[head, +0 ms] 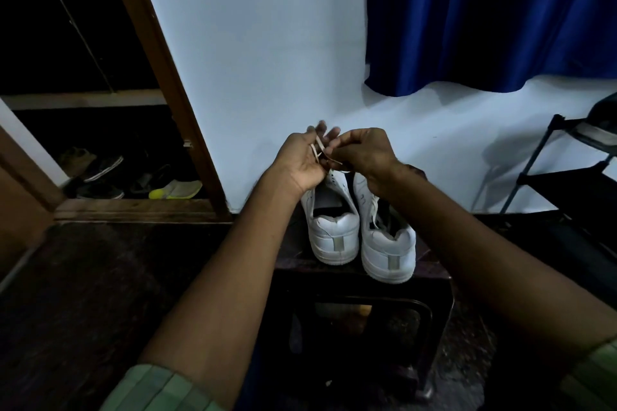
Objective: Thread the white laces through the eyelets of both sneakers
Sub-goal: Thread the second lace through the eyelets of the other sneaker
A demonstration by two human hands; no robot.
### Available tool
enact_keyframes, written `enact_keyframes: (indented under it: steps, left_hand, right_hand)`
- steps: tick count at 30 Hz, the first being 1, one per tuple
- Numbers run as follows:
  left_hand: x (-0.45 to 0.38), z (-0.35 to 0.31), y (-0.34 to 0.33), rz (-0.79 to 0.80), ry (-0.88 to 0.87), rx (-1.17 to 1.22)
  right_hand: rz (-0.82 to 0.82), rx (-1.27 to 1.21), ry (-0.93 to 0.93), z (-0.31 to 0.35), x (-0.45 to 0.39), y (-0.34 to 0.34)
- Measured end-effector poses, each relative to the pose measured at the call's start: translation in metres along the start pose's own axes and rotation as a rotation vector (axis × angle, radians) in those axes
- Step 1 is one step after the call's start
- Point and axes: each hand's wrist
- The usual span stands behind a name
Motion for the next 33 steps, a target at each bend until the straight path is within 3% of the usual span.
enact_keyframes:
  steps: [5,8,15,22,27,33]
  left_hand:
    - [0.008,-0.002,-0.004,0.136,-0.024,0.091]
    - [0.010,-0.005,-0.003,0.140,-0.046,0.136]
    - [0.012,-0.011,-0.001,0.174,-0.107,0.173]
    - [0.016,-0.009,-0.003,0.231,-0.163,0.163]
    - [0.021,-0.006,-0.009,0.194,-0.210,0.139]
    - [0.018,-0.003,-0.009,0.086,-0.363,-0.009]
  right_hand:
    - [-0.035,0.156,0.131,-0.005,-0.003,-0.002]
    - [0.025,0.188,0.064,-0.003,-0.004,0.003]
    - [0.064,-0.016,-0.135,0.004,0.004,0.001]
    - [0.068,-0.062,-0.119,0.002,0.005,-0.001]
    - [0.092,-0.055,-0.104,0.003,0.005,-0.003]
    - [0.271,-0.184,-0.358,0.015,0.002,0.006]
Point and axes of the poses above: each hand's wrist, its own x-axis away from the middle knuckle, its own y-axis out of the back of the hand, z = x × y, and after that the axes turned 10 degrees about -z, right-handed
